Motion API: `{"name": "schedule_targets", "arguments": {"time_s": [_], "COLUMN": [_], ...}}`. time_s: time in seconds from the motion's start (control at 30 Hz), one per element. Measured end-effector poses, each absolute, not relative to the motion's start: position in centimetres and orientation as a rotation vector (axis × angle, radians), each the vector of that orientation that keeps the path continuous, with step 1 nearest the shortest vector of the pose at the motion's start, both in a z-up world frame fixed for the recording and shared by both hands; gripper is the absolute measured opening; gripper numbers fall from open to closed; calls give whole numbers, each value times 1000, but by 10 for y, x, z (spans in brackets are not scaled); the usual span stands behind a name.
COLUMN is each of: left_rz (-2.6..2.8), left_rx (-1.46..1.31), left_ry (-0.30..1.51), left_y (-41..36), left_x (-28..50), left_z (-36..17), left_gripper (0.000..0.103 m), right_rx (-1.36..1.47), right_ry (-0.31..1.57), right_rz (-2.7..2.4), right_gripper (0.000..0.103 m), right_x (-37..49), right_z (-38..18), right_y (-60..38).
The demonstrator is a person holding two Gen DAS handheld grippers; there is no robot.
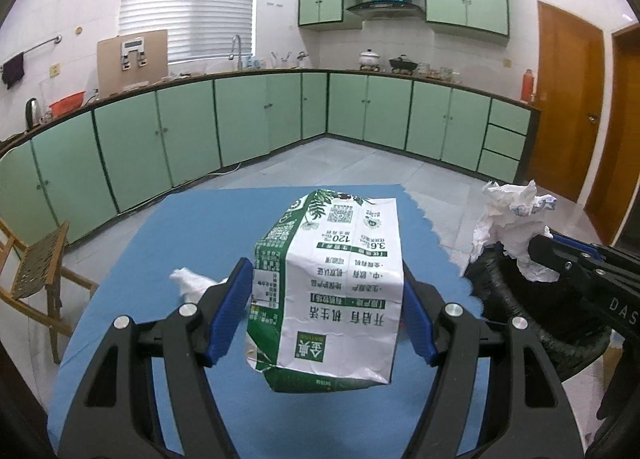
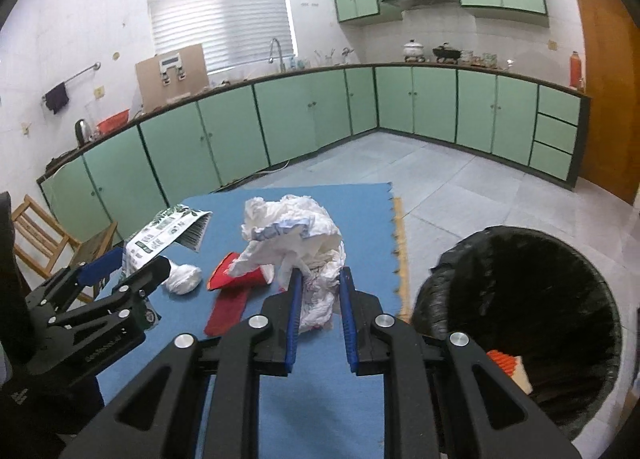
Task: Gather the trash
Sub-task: 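Carry the milk carton and white wrapper over the bin and release both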
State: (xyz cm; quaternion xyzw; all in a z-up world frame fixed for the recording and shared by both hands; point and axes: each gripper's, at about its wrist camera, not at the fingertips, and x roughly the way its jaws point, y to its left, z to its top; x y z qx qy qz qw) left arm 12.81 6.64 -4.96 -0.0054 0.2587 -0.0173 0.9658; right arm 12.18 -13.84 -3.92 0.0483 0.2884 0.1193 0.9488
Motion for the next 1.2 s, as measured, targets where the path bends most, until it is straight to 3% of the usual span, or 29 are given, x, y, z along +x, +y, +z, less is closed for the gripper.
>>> {"name": "schedule_targets", "arguments": {"time_s": [0.6,1.2], "left_rz": [-238,-418], "left_rx": [32,68], "left_ry": [486,519], "left_y": [-56,-185], "left_x": [147,188], "left_z": [-44,-77], "left_gripper": [67,67], "right_rx": [134,156], "right_ry": [547,603], "right_rz": [34,-135], "right_gripper": [18,18], "right_x": [111,116], "right_z": [-29,-69], "right_y": [-255,-357]}}
